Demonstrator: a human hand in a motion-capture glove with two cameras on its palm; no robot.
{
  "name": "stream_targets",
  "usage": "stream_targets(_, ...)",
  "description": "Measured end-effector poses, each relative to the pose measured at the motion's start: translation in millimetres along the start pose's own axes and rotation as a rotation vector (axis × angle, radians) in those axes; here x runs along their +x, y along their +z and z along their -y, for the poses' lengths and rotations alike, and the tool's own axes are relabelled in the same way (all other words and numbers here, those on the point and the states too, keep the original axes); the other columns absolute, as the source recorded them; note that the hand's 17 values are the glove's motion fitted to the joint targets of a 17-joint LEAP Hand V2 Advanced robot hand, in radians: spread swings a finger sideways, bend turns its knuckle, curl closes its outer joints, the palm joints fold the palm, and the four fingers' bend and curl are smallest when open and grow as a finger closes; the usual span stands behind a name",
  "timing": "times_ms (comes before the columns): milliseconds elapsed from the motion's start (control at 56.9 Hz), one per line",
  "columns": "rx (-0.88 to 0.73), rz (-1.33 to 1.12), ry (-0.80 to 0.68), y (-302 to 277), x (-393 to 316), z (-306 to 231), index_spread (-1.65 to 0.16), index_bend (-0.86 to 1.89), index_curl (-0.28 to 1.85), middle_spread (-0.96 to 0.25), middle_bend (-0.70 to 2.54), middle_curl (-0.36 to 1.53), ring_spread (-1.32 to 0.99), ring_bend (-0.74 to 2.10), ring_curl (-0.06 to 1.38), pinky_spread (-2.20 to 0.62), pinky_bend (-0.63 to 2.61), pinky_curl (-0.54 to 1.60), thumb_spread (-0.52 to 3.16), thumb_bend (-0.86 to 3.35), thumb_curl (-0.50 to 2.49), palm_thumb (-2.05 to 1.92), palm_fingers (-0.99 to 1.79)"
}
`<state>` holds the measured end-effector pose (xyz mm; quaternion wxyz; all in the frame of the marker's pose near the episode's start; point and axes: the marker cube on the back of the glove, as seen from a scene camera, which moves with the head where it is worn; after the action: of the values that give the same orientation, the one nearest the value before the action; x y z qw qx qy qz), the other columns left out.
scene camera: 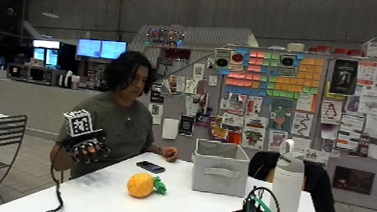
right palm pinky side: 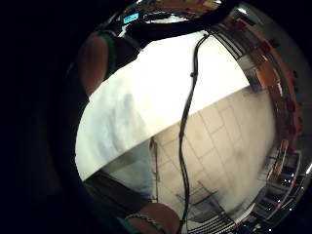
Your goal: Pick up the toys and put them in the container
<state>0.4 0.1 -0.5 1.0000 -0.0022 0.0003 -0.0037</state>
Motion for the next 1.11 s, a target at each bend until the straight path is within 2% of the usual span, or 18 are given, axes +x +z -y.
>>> stream_targets(158, -0.01, -0.004, -0.047, -4.8, 3.6, 8.7, -0.28, 0.19, 0.12, -0.07, 0.18, 0.07, -0.13, 0.35, 0.11, 0.0, 0.55, 0.19, 0.99, 0.01, 0.06, -0.01, 0.37)
stream_targets(387, -0.022, 0.004, -0.064, 4.1, -10.6, 27.7, -0.36, 0.18, 0.18, -0.09, 0.19, 0.13, -0.18, 0.4, 0.14, 0.0, 0.59, 0.24, 1.32, -0.01, 0.13, -0.02, 0.32)
stream_targets(650, -0.014, 0.039, -0.152, 28.0, -52.3, 88.4, -0.38, 0.18, 0.24, -0.09, 0.2, 0.19, -0.19, 0.43, 0.16, 0.0, 0.62, 0.27, 1.41, -0.02, 0.18, -0.03, 0.28)
stream_targets(967, 0.054, -0.012, -0.216, 56.5, -96.1, 175.0, -0.38, 0.19, 0.29, -0.1, 0.19, 0.25, -0.19, 0.37, 0.17, 0.0, 0.69, 0.31, 1.2, -0.04, 0.23, -0.03, 0.21)
stream_targets(1107, -0.001, -0.013, -0.219, 80.7, -115.0, 197.3, -0.41, 0.26, 0.33, -0.11, 0.18, 0.26, -0.19, 0.36, 0.17, 0.0, 0.69, 0.31, 1.12, -0.04, 0.25, -0.03, 0.26)
